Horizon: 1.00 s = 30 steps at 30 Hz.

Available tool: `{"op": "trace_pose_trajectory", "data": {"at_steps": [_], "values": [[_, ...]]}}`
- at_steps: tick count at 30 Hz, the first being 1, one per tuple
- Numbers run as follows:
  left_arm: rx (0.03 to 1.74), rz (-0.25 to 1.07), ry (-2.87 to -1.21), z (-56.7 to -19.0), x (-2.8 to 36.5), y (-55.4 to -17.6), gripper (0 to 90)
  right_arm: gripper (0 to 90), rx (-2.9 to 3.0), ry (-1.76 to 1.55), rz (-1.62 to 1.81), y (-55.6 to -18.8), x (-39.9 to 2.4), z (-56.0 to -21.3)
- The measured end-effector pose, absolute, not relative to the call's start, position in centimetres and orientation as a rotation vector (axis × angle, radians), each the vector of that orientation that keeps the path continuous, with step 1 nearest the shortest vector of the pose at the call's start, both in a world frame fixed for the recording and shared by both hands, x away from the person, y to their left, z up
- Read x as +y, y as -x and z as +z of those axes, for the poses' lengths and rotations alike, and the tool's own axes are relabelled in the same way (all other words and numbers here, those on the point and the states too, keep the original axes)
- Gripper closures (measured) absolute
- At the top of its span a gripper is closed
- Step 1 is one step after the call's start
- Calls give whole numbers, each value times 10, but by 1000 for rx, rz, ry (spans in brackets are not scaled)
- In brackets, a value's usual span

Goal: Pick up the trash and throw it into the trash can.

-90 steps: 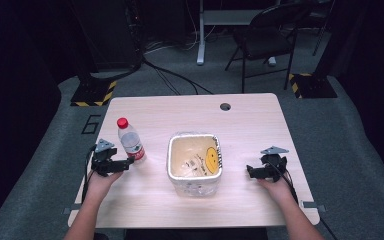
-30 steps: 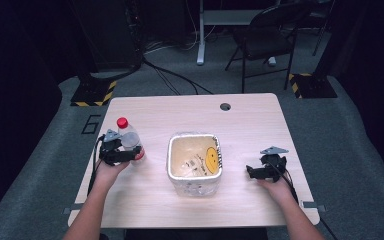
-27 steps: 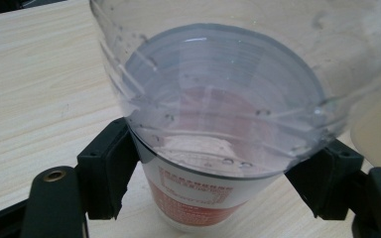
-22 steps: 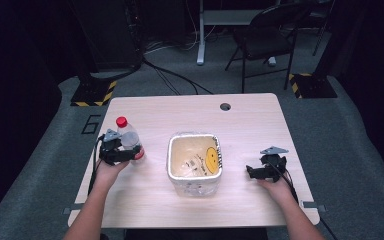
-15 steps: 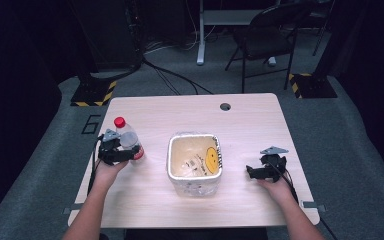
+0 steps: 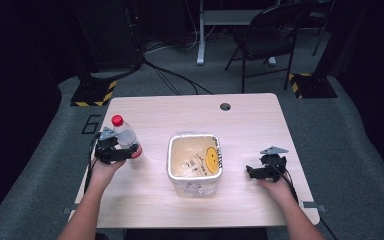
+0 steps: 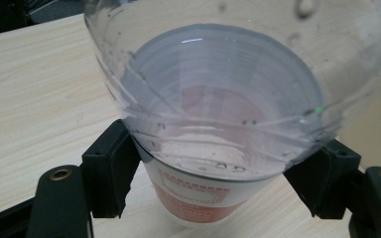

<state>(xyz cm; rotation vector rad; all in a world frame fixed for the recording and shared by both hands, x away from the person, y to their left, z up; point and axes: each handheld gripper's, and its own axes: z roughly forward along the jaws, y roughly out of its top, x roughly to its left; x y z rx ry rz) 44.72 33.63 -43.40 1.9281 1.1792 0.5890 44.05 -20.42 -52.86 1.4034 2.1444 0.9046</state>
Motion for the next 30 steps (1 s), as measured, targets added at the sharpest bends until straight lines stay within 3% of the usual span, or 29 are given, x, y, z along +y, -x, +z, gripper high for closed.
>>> {"op": "trace_pose_trajectory", "data": {"at_steps": [30], "values": [[1066,560,-1969,-389,318,-430,271,0,2143,-1404,903,-440,-204,-529]]}}
